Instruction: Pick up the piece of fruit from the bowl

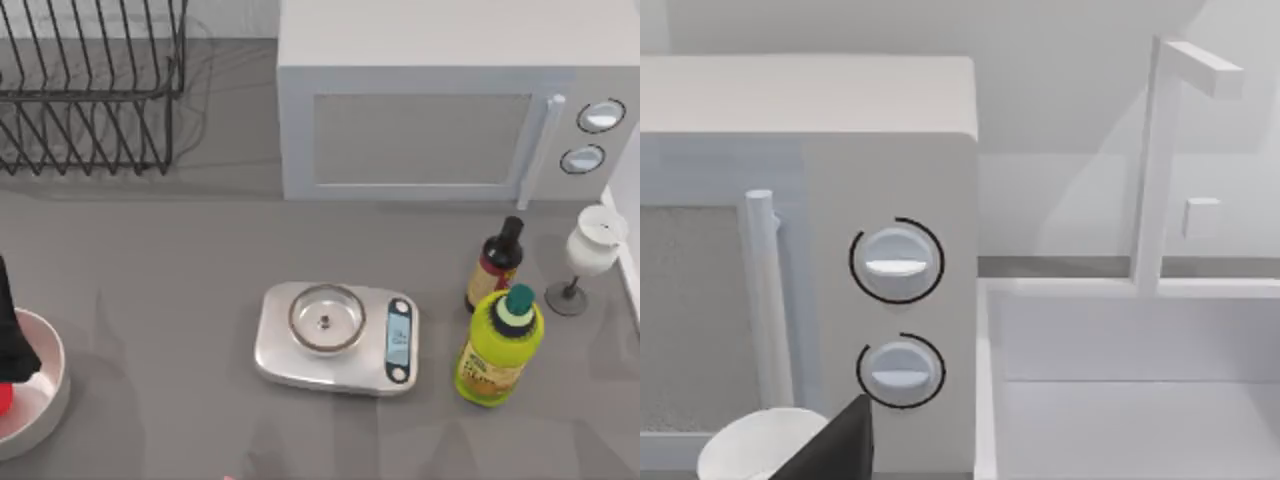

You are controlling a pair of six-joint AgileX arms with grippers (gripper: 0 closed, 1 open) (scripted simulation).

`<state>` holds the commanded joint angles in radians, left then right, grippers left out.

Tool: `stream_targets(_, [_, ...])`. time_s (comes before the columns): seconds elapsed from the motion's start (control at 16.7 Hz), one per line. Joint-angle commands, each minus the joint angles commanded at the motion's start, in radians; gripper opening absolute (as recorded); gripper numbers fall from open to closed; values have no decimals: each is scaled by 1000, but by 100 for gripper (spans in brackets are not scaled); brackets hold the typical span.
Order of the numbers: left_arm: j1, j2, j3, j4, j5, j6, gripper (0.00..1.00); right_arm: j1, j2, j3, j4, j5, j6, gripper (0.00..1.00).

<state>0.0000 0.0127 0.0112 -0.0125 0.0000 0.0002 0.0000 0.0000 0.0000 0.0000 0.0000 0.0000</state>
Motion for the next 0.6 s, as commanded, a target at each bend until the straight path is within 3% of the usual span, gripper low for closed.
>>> stream_targets(0.3, [-1,215,168,-195,0,3,100,0,0,0,0,0,0,100])
stream_targets(0.6, [-1,648,439,-516,0,7,100,0,0,0,0,0,0,100])
